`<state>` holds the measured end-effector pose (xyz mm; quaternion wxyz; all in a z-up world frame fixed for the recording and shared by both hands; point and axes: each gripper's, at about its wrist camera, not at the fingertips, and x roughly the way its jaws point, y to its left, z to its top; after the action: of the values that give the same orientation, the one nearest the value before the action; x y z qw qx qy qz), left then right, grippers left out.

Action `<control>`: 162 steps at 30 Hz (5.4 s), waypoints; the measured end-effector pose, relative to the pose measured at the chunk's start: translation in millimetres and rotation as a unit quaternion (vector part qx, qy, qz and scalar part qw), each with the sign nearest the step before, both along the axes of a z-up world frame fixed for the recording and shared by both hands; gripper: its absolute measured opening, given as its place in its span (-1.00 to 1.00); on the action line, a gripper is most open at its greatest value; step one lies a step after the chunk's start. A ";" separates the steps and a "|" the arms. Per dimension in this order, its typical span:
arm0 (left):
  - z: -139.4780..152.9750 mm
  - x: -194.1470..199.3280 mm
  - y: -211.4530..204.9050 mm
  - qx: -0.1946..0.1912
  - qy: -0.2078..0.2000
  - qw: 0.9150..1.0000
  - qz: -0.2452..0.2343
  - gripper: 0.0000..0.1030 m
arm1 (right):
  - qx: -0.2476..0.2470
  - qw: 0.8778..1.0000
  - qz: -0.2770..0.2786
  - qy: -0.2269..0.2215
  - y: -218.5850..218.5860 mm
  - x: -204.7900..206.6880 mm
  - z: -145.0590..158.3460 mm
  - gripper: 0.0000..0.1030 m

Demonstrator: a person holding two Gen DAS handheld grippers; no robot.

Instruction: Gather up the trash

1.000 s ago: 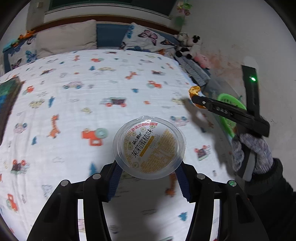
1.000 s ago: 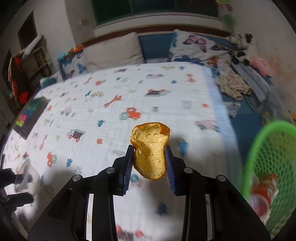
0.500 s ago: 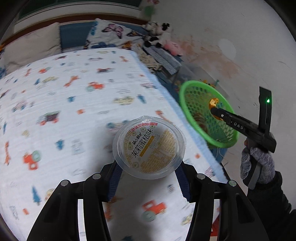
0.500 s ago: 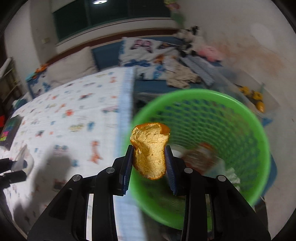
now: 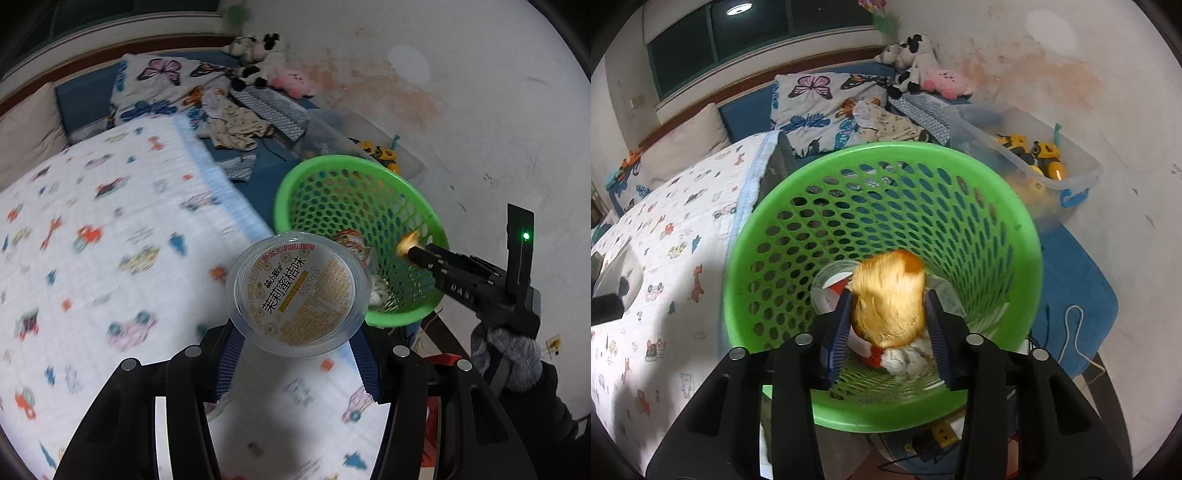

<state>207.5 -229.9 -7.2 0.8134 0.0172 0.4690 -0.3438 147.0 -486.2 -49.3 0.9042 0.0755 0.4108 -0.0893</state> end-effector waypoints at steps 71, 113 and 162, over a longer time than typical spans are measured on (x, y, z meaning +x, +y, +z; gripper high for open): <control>47.3 -82.3 167.0 0.040 -0.128 0.972 0.193 0.87 | 0.028 0.990 0.107 -0.082 168.8 -97.3 62.9 0.76; 51.3 -162.7 207.9 0.066 -0.198 0.941 0.268 0.86 | 0.039 0.987 0.120 -0.104 199.3 -123.6 74.9 0.81; 46.4 -168.5 216.1 0.060 -0.195 0.937 0.285 0.86 | 0.044 0.986 0.125 -0.103 206.9 -118.6 73.9 0.83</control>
<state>39.0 -13.8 39.2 0.9501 -0.0018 0.3063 -0.0584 28.5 -279.3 24.5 0.9416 0.0724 0.3249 0.0511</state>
